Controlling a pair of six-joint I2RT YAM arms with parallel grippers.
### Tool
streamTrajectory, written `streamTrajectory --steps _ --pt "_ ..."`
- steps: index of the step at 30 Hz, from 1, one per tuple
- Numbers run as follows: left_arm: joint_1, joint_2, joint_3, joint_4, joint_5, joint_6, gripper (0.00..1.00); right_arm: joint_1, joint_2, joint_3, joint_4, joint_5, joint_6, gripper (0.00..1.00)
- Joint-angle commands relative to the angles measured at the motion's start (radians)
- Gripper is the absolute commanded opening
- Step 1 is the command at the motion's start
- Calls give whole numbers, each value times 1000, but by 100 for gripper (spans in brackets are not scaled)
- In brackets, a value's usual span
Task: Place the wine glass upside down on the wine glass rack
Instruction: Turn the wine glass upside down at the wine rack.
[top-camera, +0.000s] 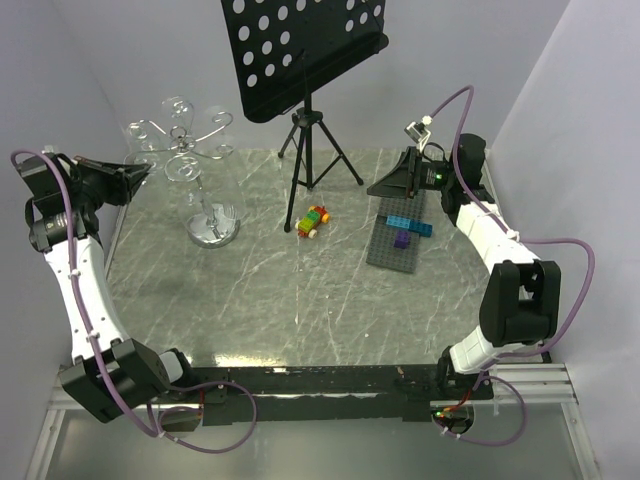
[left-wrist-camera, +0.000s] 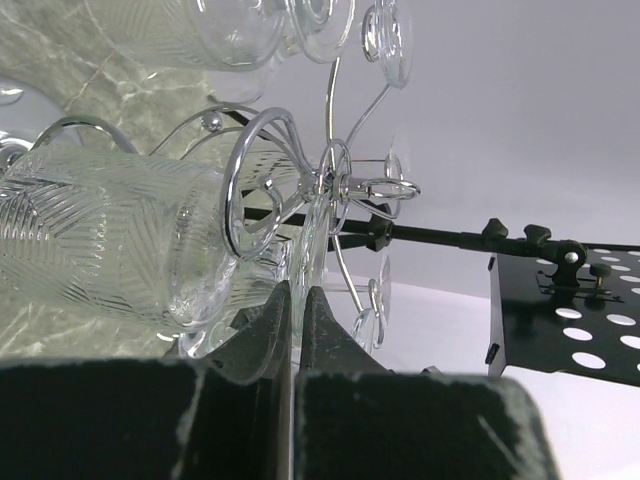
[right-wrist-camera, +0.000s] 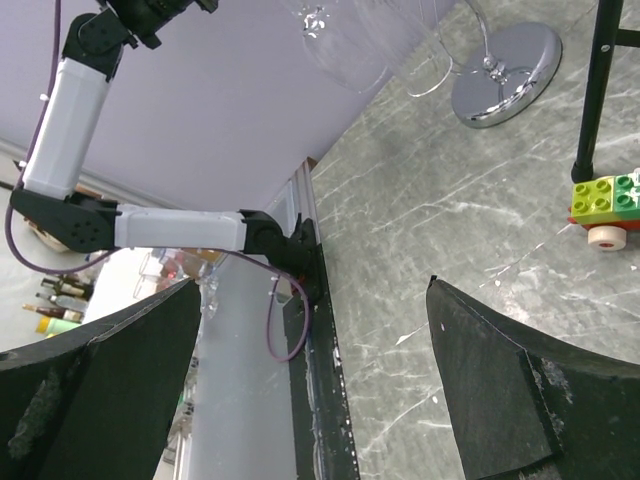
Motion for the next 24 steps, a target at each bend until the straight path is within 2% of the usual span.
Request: streamTrajectory --steps 1,24 --pt "3 8 41 129 15 -67 1 -11 15 3 61 -16 11 100" --pt "3 65 149 151 -69 -64 1 -18 61 23 160 -19 94 100"
